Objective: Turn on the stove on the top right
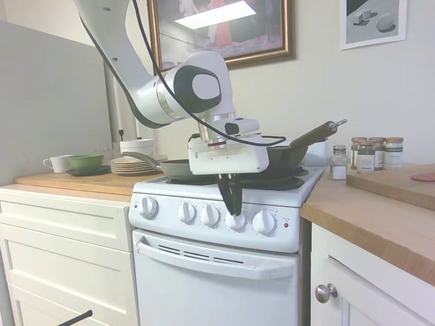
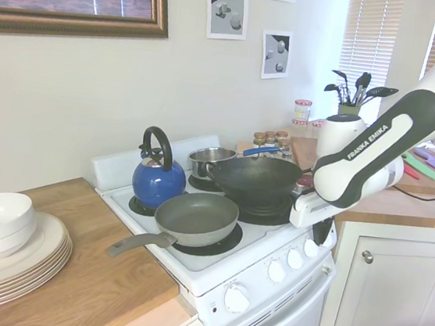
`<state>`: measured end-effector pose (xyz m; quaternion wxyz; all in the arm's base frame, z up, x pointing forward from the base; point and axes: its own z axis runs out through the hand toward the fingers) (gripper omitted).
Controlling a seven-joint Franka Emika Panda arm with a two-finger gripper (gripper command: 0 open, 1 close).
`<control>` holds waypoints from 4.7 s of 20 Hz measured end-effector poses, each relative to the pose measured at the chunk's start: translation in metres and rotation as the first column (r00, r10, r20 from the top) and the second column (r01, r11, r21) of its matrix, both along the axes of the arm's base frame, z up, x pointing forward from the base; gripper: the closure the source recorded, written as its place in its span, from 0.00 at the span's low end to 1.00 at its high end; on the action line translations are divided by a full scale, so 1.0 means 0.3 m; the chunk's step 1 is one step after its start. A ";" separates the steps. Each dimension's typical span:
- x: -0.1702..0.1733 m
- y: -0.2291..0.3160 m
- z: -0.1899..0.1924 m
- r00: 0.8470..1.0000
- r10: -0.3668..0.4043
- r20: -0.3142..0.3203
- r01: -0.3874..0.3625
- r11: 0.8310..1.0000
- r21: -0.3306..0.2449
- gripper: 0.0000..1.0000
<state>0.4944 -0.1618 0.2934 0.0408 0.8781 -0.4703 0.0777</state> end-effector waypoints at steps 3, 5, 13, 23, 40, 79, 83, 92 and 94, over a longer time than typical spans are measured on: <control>0.004 0.005 0.002 1.000 0.003 0.002 -0.003 1.000 -0.001 1.00; 0.006 0.008 0.003 1.000 0.005 0.002 -0.005 1.000 -0.001 1.00; 0.009 0.018 0.003 1.000 -0.001 0.006 0.001 1.000 0.011 1.00; 0.013 0.077 -0.033 1.000 -0.005 0.001 0.005 0.999 0.048 1.00; 0.002 0.080 -0.126 1.000 0.000 -0.028 0.000 1.000 -0.016 1.00; -0.217 0.342 0.077 0.993 0.039 0.108 -0.029 0.995 -0.099 1.00; -0.321 0.423 0.188 0.989 0.035 0.140 -0.025 0.997 -0.073 0.00; -0.345 0.447 0.254 0.988 0.031 0.154 -0.019 0.996 -0.082 0.00; -0.345 0.447 0.254 0.988 0.030 0.155 -0.018 0.997 -0.081 0.00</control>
